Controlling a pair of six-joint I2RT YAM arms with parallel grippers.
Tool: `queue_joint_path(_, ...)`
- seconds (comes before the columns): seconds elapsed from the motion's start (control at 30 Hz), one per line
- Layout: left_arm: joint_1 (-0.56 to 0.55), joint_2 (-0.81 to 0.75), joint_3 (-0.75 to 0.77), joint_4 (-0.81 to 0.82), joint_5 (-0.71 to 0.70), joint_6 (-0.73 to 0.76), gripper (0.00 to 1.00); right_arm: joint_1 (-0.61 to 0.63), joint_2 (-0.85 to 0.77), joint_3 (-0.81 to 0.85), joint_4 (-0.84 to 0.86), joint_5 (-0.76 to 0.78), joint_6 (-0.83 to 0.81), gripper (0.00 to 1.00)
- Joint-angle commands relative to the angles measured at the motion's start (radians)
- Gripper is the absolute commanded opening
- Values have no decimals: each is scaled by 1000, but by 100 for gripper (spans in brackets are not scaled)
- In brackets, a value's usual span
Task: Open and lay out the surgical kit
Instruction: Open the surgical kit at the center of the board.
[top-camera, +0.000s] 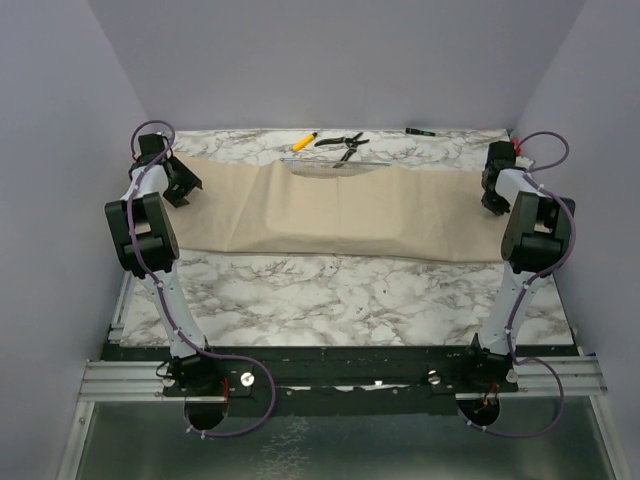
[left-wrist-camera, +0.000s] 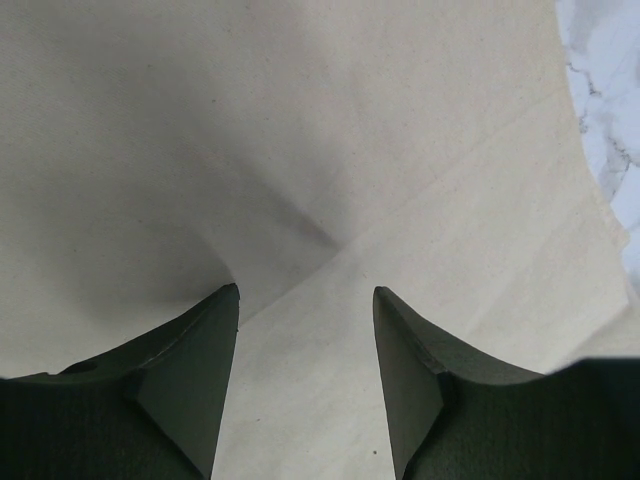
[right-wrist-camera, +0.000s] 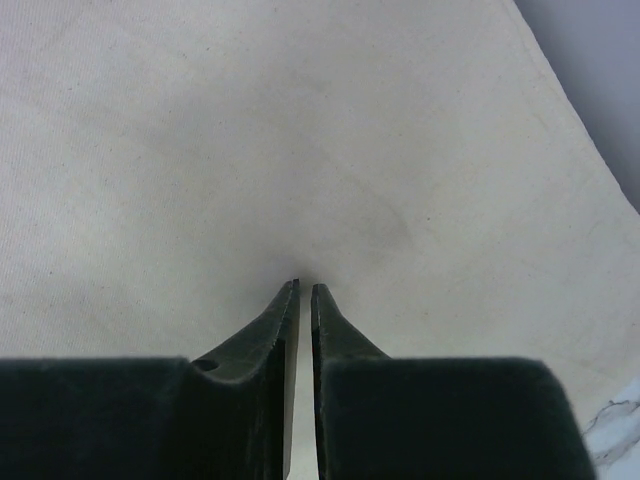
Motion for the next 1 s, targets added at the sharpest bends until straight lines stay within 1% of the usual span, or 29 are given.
queue_joint_path(0.0, -38, 5, 84, 5, 20, 3, 57, 9, -69, 35, -83, -20, 56, 12)
queue_joint_path(0.03, -47, -4, 93, 5, 29, 7, 57, 13, -101, 42, -88, -51, 64, 14)
queue_joint_path(0.13, -71, -49, 78, 5, 43, 44, 57, 17, -205, 31, -91, -170, 75, 25)
queue_joint_path(0.17, -76, -69, 60, 6, 42, 52, 58, 19, -254, 13, -82, -225, 73, 32)
queue_joint_path(0.2, -80, -89, 39, 7, 55, 62, 58, 19, -279, -9, -70, -270, 71, 34)
queue_joint_path(0.27, -92, -132, 7, 8, 86, 88, 58, 22, -349, -61, -39, -371, 51, 46)
queue_joint_path(0.33, -111, -175, -21, 8, 122, 124, 58, 24, -378, -96, -47, -434, 56, 55)
queue_joint_path(0.4, -136, -220, -65, 10, 123, 150, 58, 25, -376, -101, -96, -476, 62, 60)
queue_joint_path(0.53, -177, -275, -155, 11, 82, 152, 58, 26, -347, -109, -140, -502, 64, 68)
queue_joint_path(0.57, -182, -278, -171, 14, 68, 146, 58, 25, -336, -104, -147, -506, 61, 72)
queue_joint_path(0.7, -205, -263, -215, 42, 11, 108, 58, 25, -278, -81, -162, -513, 23, 82)
queue_joint_path(0.83, -218, -237, -242, 57, -63, 58, 58, 25, -205, -40, -205, -465, -17, 85)
queue_joint_path(0.9, -219, -225, -261, 74, -117, 32, 58, 25, -179, -43, -199, -438, -43, 85)
queue_joint_path(0.97, -219, -211, -274, 89, -134, 10, 58, 25, -152, -39, -195, -427, -67, 86)
